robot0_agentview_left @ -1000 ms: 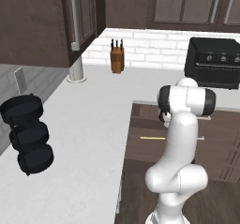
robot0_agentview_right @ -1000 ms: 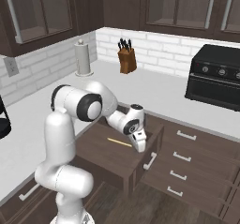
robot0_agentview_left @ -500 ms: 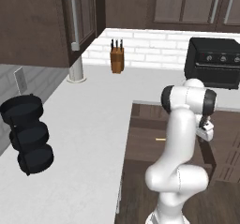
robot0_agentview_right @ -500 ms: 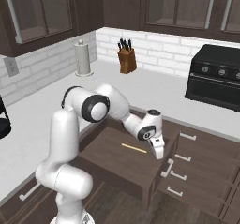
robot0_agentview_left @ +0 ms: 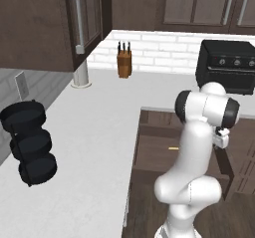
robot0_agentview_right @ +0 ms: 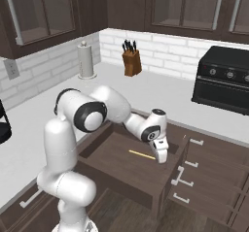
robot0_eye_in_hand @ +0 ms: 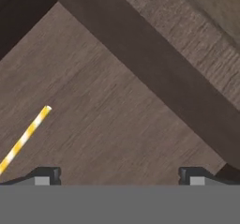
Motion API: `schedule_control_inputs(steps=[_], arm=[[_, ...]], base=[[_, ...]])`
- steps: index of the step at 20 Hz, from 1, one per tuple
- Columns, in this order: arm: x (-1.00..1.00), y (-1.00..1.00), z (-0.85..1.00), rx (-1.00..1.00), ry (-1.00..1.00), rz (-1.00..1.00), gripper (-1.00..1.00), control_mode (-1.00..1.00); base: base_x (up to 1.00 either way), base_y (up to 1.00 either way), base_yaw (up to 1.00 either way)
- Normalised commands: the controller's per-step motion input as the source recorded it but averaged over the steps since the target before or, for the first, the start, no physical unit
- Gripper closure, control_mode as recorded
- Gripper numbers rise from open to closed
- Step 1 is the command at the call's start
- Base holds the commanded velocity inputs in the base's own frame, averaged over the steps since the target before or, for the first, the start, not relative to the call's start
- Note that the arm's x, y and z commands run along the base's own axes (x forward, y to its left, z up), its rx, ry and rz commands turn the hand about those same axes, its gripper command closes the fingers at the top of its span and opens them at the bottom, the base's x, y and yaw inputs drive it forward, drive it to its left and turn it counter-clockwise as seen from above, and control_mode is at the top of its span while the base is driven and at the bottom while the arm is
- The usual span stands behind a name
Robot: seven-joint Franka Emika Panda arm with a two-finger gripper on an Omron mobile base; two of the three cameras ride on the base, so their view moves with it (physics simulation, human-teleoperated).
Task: Take a straw from the drawer in front and place it inside the glass cup on the dining counter.
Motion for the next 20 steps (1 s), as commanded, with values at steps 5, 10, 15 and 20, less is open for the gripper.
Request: schedule_control_inputs(steps=[5,10,15,20], arm=[[0.03,0.7,0.06,0.0,0.03,0.03,-1.0,-1.0],[0.33,0.13,-0.05,0.0,0.01,0.0,-1.0,-1.0],[0.54,-0.03,-0.28,0.0,0.01,0.0,-1.0,-1.0],[0.41,-0.06,-0.43,0.0,0.0,-0.02,-1.0,-1.0]], base=[[0.0,0.0,0.0],[0.0,0.0,0.0],[0.0,0.0,0.0],[0.0,0.0,0.0]])
